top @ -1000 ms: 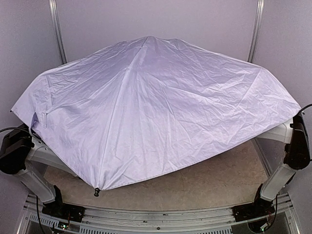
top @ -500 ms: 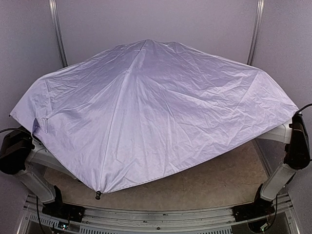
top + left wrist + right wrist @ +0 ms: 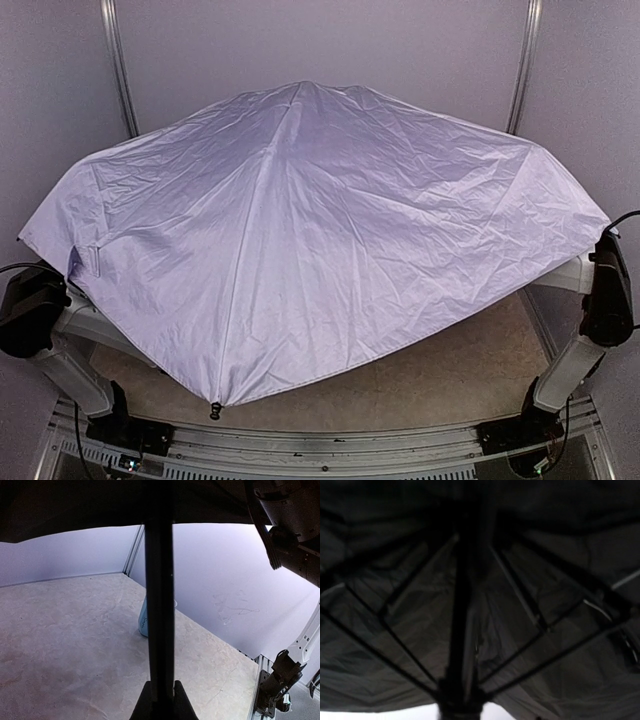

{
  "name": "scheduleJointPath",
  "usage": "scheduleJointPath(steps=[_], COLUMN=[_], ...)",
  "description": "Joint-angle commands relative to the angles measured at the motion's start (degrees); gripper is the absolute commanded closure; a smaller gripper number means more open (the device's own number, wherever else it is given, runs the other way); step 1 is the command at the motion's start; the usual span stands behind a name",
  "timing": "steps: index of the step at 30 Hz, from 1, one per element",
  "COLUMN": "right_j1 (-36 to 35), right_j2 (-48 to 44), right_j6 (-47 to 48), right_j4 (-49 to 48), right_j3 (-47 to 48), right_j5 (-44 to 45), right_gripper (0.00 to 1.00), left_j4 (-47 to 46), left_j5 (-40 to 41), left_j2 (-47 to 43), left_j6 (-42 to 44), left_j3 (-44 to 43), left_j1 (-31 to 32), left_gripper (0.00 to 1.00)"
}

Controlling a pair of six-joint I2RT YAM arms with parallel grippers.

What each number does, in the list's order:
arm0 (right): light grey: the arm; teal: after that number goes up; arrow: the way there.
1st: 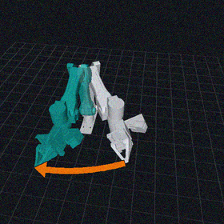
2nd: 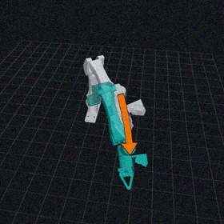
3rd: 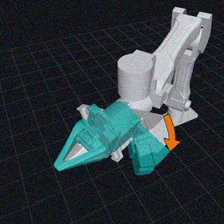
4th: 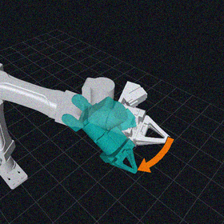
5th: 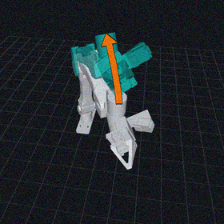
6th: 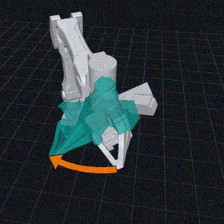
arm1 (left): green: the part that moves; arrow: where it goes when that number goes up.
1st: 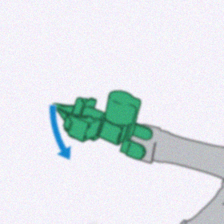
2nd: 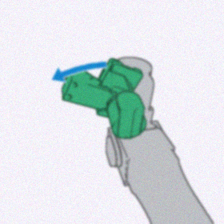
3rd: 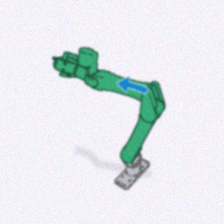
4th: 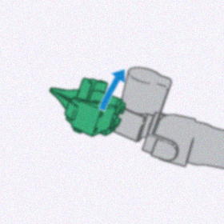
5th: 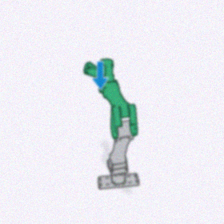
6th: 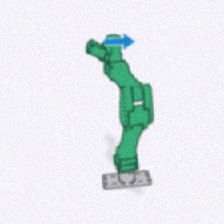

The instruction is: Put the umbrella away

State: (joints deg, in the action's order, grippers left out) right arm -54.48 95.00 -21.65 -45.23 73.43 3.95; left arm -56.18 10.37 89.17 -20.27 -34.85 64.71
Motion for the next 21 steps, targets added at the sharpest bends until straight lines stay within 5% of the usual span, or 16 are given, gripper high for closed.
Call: scheduleJointPath(steps=[1,9,21], right_j1=[0.5,1.1,-2.7], right_j2=[0.7,0.0,0.6], right_j6=[1.1,1.9,12.1], right_j4=[1.6,3.0,28.1], right_j3=[1.5,1.5,-0.2], right_j5=[0.2,0.2,-9.8], right_gripper=[0.58,0.97,0.98], left_j4=[-4.1,-3.8,1.2], left_j5=[-0.1,-0.6,-6.7], left_j2=[-1.2,-1.2,-16.7], left_j6=[2.8,4.6,11.9], left_j3=[-1.0,-0.8,-1.2], left_j1=[0.7,1.1,-7.1], left_gripper=[1.00,1.00,1.00])
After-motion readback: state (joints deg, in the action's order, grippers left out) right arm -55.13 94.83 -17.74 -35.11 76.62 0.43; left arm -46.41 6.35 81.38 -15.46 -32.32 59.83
